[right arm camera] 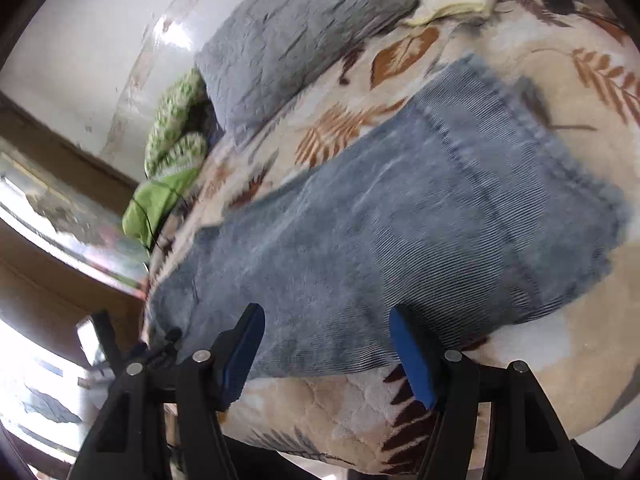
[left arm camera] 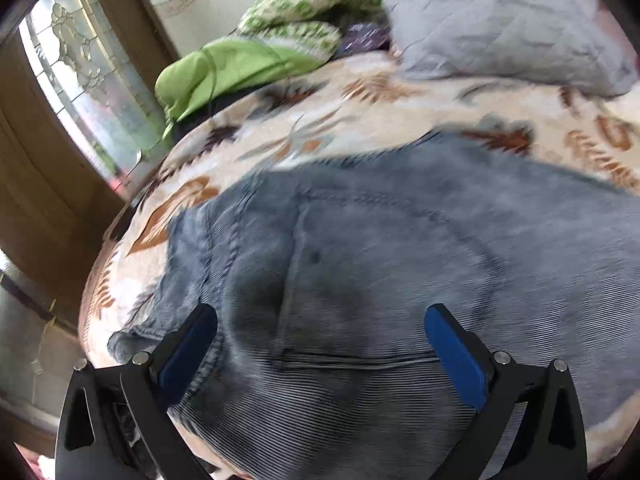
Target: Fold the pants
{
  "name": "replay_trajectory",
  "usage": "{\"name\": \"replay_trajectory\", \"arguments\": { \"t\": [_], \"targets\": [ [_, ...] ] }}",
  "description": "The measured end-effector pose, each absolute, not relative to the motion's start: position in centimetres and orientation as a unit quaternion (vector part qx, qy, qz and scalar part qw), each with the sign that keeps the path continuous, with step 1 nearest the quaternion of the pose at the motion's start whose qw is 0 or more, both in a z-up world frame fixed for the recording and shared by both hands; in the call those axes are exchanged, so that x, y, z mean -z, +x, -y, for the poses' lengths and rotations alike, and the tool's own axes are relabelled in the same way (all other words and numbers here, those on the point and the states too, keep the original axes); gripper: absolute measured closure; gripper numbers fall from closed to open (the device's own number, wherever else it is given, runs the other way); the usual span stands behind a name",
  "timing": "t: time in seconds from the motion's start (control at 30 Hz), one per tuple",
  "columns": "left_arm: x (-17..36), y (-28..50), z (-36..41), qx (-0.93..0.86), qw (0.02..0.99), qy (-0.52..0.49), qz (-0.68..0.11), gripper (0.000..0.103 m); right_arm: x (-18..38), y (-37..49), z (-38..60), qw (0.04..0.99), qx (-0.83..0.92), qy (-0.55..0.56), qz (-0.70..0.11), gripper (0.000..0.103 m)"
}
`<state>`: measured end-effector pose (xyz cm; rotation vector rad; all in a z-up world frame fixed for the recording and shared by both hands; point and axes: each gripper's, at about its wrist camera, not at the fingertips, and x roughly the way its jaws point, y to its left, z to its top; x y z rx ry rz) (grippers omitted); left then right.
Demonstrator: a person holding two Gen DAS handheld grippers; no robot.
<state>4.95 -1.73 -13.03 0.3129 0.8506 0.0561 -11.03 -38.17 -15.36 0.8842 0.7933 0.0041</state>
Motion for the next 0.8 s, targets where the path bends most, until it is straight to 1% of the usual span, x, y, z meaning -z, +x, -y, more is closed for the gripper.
{"name": "replay_trajectory", "arguments": {
  "t": [0.2, 0.3, 0.43, 0.63, 0.8],
  "targets": [
    [11.8, 3.7, 8.0, 0.066, 0.894, 0.15, -0.417, 0.0, 16.2, -16.0, 44.4, 0.793, 0.032, 0.523, -0.312, 0.035],
    [11.9, 3.8, 12.1, 0.11, 0.883, 0.151, -0.43, 0.0, 17.0, -17.8, 46.1, 0.78, 0.051, 0.541, -0.311, 0.035],
    [12.4, 4.2, 17.7, 0.137, 0.876, 0.177, -0.428, 0.0, 18.4, -19.3, 47.5, 0.759, 0.078, 0.56, -0.321, 0.035],
    [14.8, 5.4, 23.6, 0.15, 0.858, 0.216, -0.442, 0.0, 19.2, -17.5, 47.9, 0.751, 0.092, 0.566, -0.328, 0.034],
    [16.4, 6.2, 25.5, 0.142, 0.849, 0.239, -0.45, 0.0, 19.4, -15.5, 48.0, 0.753, 0.1, 0.56, -0.332, 0.033]
  ]
}}
